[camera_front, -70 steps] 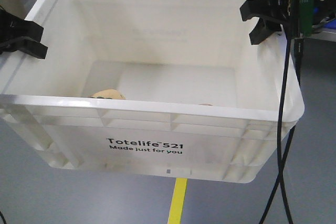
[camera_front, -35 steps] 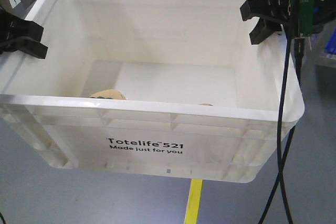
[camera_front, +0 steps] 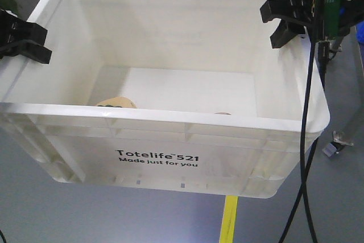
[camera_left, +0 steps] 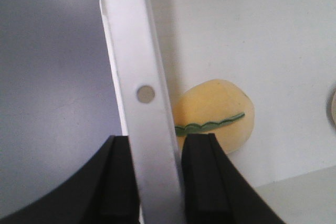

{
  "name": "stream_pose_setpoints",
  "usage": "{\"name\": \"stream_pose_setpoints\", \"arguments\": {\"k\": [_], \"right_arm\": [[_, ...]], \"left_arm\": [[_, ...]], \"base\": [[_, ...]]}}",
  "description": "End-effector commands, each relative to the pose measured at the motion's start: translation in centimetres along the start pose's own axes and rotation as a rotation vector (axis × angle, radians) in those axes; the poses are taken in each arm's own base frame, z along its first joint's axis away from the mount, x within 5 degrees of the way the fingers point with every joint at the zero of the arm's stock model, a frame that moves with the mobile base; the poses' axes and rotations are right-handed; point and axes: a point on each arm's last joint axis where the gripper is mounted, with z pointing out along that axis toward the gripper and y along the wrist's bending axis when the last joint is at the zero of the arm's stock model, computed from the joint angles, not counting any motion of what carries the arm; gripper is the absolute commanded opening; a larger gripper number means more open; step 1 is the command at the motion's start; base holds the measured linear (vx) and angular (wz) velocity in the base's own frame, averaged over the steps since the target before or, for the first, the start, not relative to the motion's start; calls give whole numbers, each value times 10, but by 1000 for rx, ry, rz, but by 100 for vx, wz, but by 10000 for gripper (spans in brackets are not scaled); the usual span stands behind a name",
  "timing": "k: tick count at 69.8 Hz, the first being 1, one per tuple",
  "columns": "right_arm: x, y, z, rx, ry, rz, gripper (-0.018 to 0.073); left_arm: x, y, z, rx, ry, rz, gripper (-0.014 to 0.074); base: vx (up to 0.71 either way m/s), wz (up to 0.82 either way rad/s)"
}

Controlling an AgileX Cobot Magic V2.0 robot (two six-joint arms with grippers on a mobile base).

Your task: Place moving items into box and shelve

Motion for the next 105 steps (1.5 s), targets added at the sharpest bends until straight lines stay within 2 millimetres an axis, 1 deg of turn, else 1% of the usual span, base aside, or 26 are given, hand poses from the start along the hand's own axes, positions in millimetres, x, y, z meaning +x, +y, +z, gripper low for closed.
{"name": "stream_pose_setpoints", "arguments": {"k": [1, 47, 105], "right_arm": [[-5, 8, -33, -57, -170, -37, -12], [-5, 8, -33, -61, -170, -36, -12], [-5, 8, -33, -61, -170, -36, -12]], "left_arm": [[-12, -13, -26, 56, -181, 11, -17], [-12, -13, -26, 55, -182, 12, -17], [-12, -13, -26, 55, -182, 12, -17]], "base": [[56, 0], [56, -5], [52, -12]]}}
